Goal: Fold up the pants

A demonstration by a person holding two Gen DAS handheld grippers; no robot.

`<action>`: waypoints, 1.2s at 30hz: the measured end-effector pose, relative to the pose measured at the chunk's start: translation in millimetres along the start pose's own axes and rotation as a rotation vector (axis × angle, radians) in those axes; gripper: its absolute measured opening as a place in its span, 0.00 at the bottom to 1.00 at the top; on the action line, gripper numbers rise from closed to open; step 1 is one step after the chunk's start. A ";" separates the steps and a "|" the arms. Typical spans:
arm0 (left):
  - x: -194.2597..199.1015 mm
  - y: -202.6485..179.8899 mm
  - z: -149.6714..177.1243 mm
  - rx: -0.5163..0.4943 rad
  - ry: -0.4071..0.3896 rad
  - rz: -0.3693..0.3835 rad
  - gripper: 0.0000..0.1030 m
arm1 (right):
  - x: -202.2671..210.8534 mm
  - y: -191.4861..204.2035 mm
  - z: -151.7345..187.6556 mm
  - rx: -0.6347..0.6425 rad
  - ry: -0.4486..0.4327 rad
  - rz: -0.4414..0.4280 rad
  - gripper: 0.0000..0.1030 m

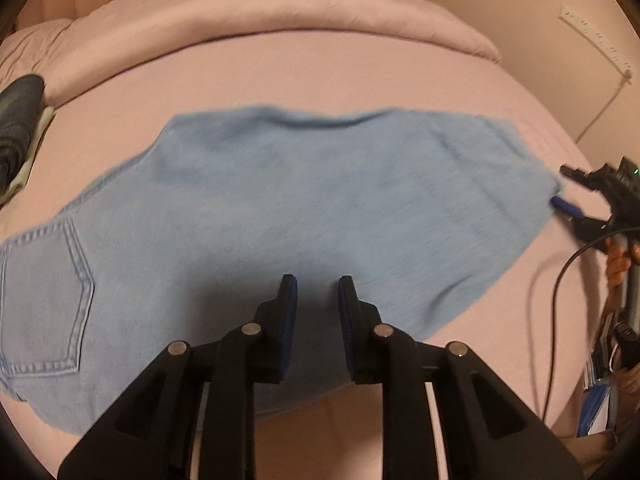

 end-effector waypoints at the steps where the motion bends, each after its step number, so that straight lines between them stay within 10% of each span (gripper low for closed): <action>1: -0.7 4.9 1.0 0.004 0.005 -0.003 0.20 | -4.3 3.7 -1.6 0.014 -0.002 0.008 0.52; 4: -3.7 2.3 -1.6 0.008 0.002 -0.009 0.21 | -9.9 9.9 -5.0 0.104 -0.018 0.071 0.37; 5: -4.4 2.9 -2.0 0.007 0.005 -0.017 0.21 | -10.6 11.4 -6.0 0.123 -0.001 0.093 0.06; 11: -5.1 13.8 -7.9 -0.007 0.029 -0.047 0.23 | 15.3 20.1 -24.3 0.121 0.049 0.106 0.05; 13: -4.5 15.1 -8.1 -0.009 0.032 -0.046 0.23 | -4.1 7.0 -22.8 0.174 0.111 0.273 0.05; 16: -0.3 14.4 -10.8 -0.017 0.036 -0.056 0.27 | -6.7 -6.6 -24.7 0.141 0.115 0.229 0.07; 21: 11.3 7.8 -11.5 -0.033 0.018 -0.033 0.30 | 29.9 5.4 -33.2 0.237 -0.042 0.324 0.54; 30: -18.3 -54.0 -23.1 -0.081 0.025 0.075 0.32 | -13.7 82.2 48.8 0.761 0.045 0.174 0.54; 36: -11.7 -41.2 -14.2 -0.113 0.026 0.106 0.34 | -47.2 68.8 88.4 1.001 0.140 0.263 0.54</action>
Point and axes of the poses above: each gripper's, at about its wrist camera, not at the fingertips, and x roughly against the way its jaws point, y to its left, z to its underside, the point moved 1 cm from there along -x, roughly the way its jaws point, and after that the axes turned 6 degrees about -y, right-handed, at the moved point
